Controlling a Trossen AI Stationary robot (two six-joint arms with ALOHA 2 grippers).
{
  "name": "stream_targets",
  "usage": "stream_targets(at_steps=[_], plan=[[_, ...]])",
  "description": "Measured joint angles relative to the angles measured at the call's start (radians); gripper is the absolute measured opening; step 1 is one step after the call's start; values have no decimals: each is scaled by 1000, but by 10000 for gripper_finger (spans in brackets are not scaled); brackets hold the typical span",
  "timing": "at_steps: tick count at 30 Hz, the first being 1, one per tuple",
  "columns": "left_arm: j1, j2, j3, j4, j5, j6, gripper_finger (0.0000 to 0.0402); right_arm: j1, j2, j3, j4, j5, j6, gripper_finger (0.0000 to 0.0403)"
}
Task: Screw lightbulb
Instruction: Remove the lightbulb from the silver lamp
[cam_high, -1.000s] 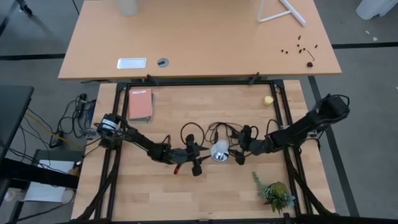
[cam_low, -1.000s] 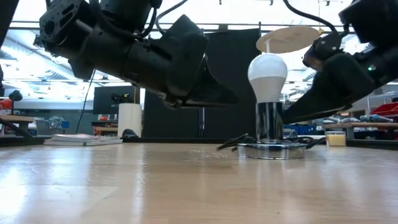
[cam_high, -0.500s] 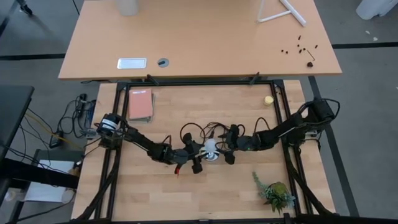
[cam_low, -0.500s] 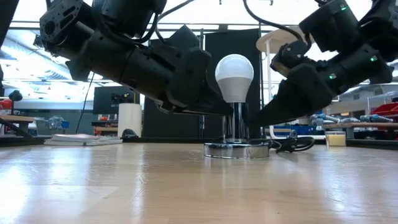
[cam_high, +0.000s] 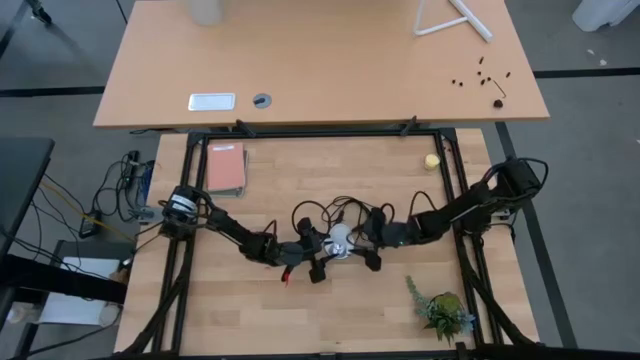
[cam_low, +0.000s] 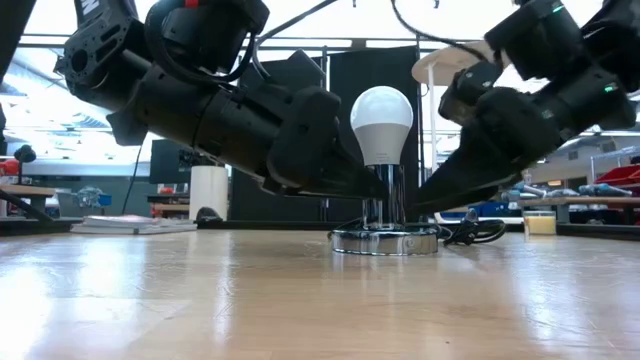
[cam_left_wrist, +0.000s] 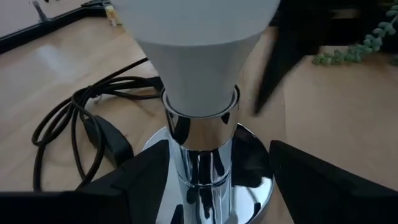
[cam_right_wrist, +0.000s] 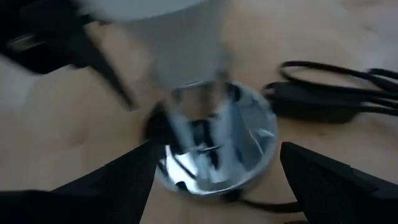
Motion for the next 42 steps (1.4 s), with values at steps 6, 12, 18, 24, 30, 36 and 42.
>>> stream_targets(at_steps=[6, 12, 18, 24, 30, 36, 42], plan=[[0, -1, 15, -36, -32, -13, 268, 49, 16, -1, 81, 62, -32, 348], [0, -48, 83, -300, -74, 29, 251, 55, 64, -1, 142, 124, -89, 348], [-2, -106, 174, -539, -28, 19, 248, 43, 163, 0, 316, 119, -154, 348], [-6, -117, 302, -809, -11, -42, 248, 34, 286, 0, 517, 119, -192, 347], [-11, -119, 421, -1063, -8, -94, 248, 32, 367, 0, 635, 118, -219, 316], [-26, -121, 479, -1197, -6, -111, 248, 17, 395, 5, 647, 117, -220, 247], [-34, -136, 558, -1367, -10, -80, 247, 8, 394, 5, 643, 117, -224, 183]])
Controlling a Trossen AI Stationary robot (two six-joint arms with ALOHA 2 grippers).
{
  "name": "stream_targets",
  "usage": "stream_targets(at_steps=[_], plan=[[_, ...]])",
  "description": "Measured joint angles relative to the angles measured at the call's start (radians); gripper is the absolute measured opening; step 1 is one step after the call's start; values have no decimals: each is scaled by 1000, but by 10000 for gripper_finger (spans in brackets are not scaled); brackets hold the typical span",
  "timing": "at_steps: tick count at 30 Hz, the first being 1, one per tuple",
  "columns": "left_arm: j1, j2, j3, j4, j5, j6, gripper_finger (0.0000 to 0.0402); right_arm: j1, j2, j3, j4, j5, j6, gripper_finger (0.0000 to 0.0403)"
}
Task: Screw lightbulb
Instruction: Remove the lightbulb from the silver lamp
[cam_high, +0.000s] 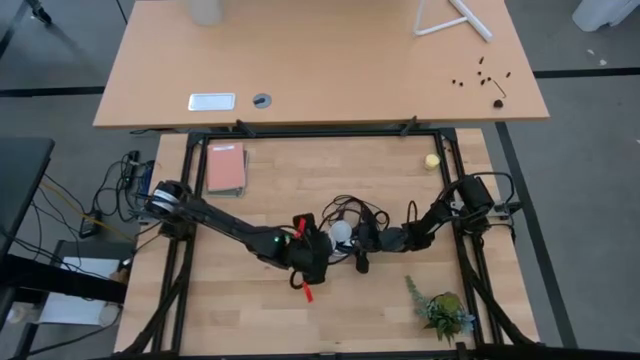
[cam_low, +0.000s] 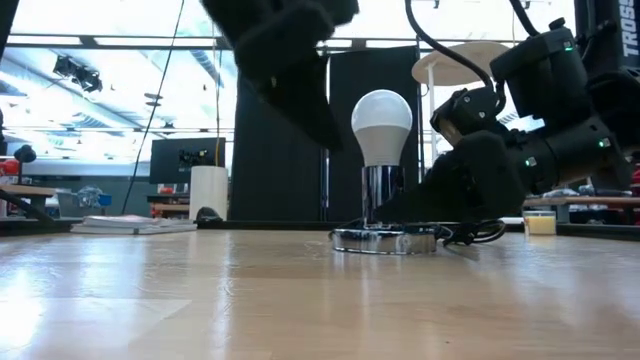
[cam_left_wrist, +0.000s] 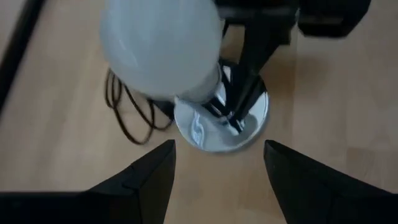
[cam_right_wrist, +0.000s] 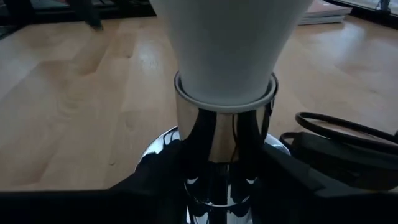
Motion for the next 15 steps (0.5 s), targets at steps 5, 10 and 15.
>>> stream_targets(at_steps=[5, 10, 15], plan=[[10, -30, 83, -86, -11, 64, 247, -5, 0, 0, -3, -3, -3, 173], [48, -79, 103, -74, 26, 173, 247, -5, 0, 0, -5, -4, 5, 195], [127, -162, 110, -89, 183, 240, 247, -5, 0, 0, -10, -4, 9, 194]])
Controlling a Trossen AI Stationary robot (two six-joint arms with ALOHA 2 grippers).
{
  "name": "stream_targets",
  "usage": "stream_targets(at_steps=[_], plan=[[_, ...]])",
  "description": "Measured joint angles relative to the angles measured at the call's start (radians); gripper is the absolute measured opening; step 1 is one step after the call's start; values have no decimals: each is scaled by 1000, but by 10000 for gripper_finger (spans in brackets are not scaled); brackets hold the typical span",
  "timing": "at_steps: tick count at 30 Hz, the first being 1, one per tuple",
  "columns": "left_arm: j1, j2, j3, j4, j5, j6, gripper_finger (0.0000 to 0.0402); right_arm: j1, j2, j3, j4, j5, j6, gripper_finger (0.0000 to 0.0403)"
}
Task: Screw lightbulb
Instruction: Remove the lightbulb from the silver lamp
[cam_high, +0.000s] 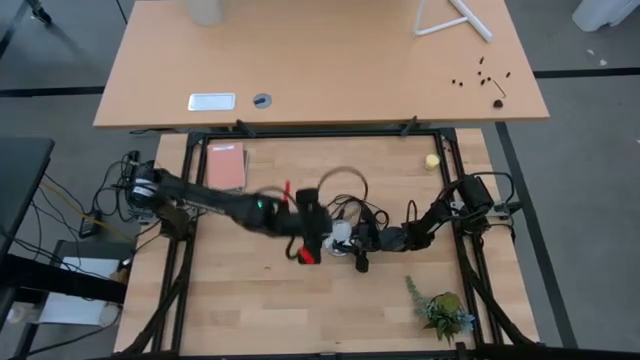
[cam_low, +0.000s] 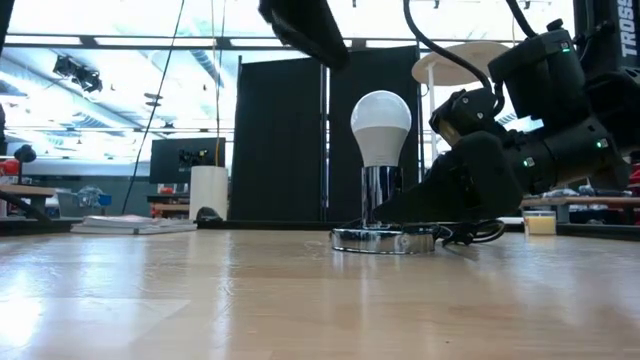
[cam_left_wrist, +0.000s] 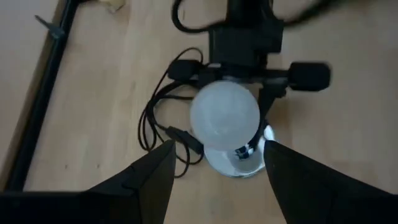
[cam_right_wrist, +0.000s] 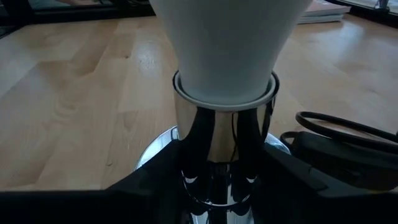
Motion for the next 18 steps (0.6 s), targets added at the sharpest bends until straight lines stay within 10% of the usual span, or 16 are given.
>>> stream_targets(at_steps=[18], plan=[[143, 139, 235, -230, 363, 110, 261, -41, -1, 26, -27, -60, -49, 193]])
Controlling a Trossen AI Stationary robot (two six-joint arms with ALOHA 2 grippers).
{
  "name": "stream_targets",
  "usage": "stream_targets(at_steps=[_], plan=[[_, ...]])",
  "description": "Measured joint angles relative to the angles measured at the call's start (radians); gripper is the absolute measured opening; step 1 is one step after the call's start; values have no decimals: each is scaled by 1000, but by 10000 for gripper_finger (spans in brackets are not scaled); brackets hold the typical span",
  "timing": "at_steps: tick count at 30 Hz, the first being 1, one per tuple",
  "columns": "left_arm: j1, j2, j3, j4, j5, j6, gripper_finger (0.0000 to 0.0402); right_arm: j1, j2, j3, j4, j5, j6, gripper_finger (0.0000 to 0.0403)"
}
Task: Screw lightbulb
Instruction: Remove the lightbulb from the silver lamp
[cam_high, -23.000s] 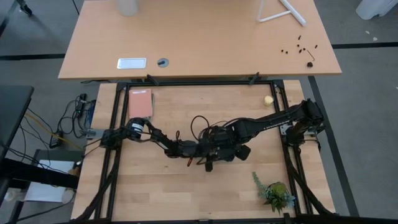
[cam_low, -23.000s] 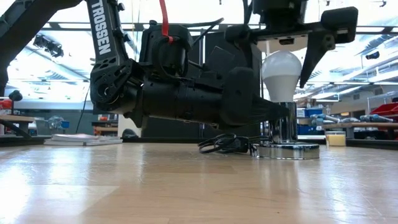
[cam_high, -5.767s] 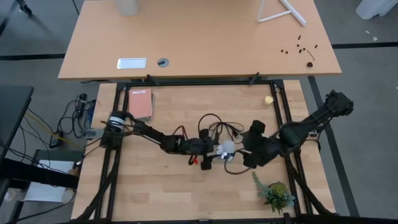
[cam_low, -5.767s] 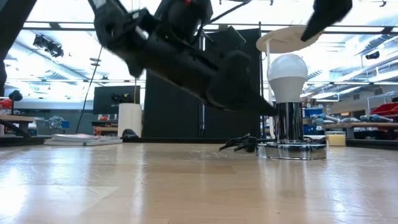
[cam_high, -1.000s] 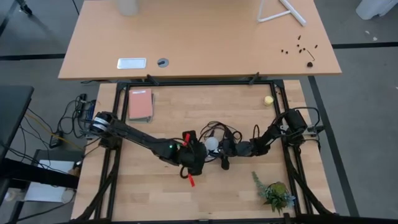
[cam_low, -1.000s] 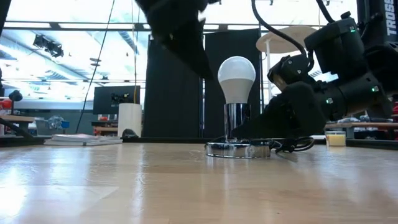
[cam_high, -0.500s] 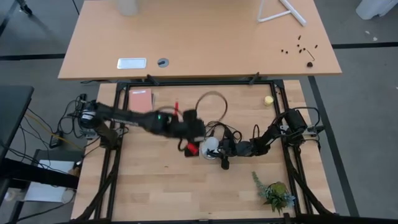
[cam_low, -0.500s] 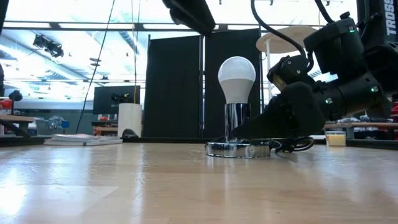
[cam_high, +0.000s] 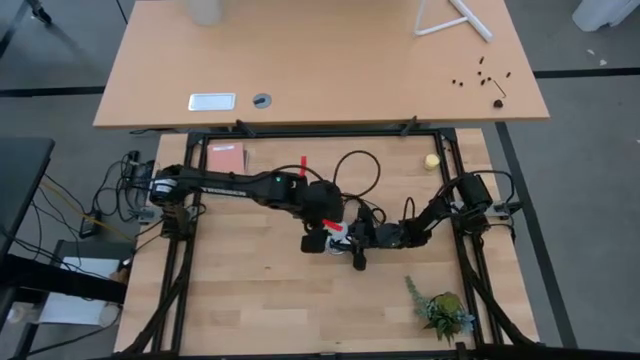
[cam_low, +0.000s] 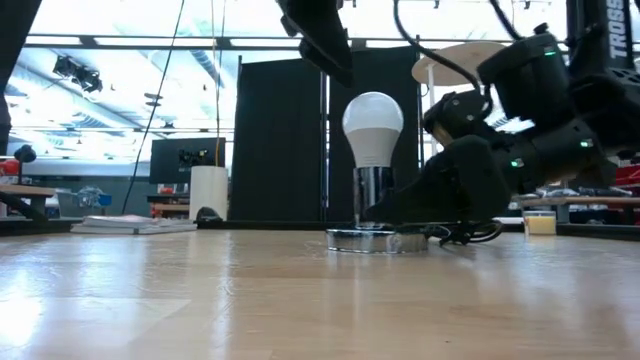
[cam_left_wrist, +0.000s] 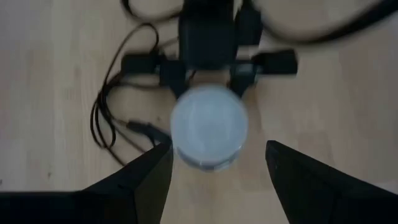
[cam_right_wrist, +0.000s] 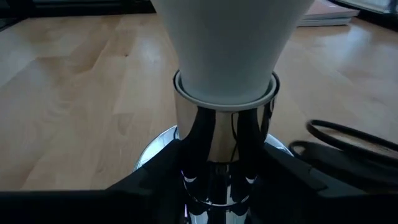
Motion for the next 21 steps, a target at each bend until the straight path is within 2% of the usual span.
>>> stream_targets(at_steps=[9, 12, 16, 21], plan=[[-33, 0, 22, -63, -36, -13, 280, -86, 9, 89, -75, -89, -81, 193], [-48, 0, 22, -102, -87, -52, 282, -119, 9, 128, -99, -132, -119, 193], [-78, -1, 22, -144, -207, -76, 278, -154, 9, 178, -150, -191, -145, 193], [-93, -15, 22, -242, -263, -58, 268, -192, 9, 224, -179, -284, -170, 193]])
